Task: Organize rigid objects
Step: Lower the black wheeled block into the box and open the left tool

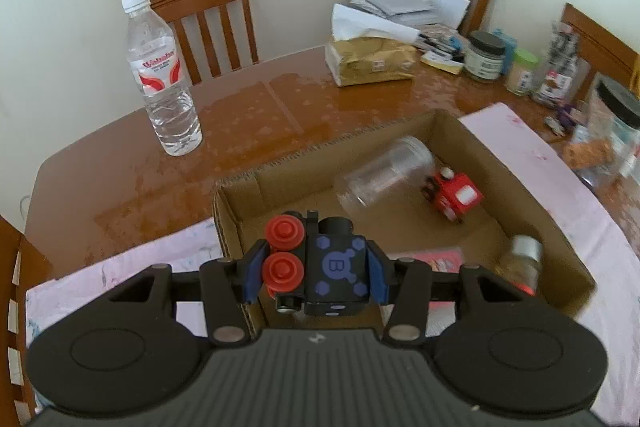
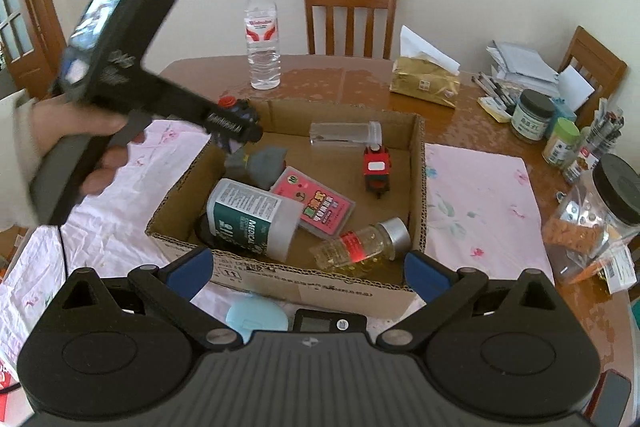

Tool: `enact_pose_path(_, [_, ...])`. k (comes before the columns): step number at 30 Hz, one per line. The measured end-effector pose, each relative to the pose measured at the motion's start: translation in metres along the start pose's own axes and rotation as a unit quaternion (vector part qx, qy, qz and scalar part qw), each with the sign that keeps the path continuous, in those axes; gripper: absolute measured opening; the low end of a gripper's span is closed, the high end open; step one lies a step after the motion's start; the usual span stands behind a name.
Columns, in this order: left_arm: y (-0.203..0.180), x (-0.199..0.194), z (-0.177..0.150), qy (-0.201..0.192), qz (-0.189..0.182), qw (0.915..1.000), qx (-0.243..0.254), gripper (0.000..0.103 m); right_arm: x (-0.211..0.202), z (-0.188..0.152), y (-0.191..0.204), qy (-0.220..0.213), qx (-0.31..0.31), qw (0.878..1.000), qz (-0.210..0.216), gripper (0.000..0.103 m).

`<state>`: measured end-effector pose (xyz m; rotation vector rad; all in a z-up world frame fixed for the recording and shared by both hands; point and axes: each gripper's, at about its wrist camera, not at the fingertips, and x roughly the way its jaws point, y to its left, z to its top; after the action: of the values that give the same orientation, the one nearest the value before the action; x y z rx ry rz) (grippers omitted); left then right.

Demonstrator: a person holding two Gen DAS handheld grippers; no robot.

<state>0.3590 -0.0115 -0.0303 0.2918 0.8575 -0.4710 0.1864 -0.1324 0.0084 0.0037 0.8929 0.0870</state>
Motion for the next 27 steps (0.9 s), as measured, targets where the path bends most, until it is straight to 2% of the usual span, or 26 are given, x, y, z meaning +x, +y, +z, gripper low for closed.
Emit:
enact_pose_path(3, [0.004, 0.013, 0.008, -0.005, 0.011, 0.9999, -0.002, 0.050, 0.001, -0.002, -0.002, 0.004, 0.002, 1.000, -0.005, 0.103])
enact_pose_path(4, [0.004, 0.015, 0.010, -0.013, 0.017, 0.9998, -0.002, 0.059, 0.001, -0.002, -0.003, 0.006, 0.002, 1.000, -0.008, 0.103])
enact_pose_path(5, [0.004, 0.017, 0.012, -0.019, 0.025, 0.9995, -0.001, 0.080, 0.001, -0.003, -0.004, 0.007, 0.003, 1.000, -0.011, 0.103])
enact_pose_path(7, [0.006, 0.015, 0.013, -0.033, 0.039, 0.9986, -0.010, 0.099, 0.002, -0.005, -0.009, 0.010, 0.008, 1.000, -0.016, 0.103])
enact_pose_path(9, [0.007, 0.010, 0.013, -0.045, 0.040, 0.9981, -0.015, 0.099, 0.005, -0.006, -0.015, 0.013, 0.016, 1.000, -0.020, 0.103])
enact_pose_path(16, [0.010, -0.012, 0.002, -0.052, 0.040, 0.9977, -0.017, 0.099, 0.011, -0.012, -0.033, 0.025, 0.034, 0.998, -0.046, 0.103])
enact_pose_path(27, [0.013, -0.061, -0.037, -0.066, 0.044, 0.9962, -0.037, 0.099, 0.016, -0.032, -0.047, 0.041, 0.043, 0.996, -0.068, 0.103])
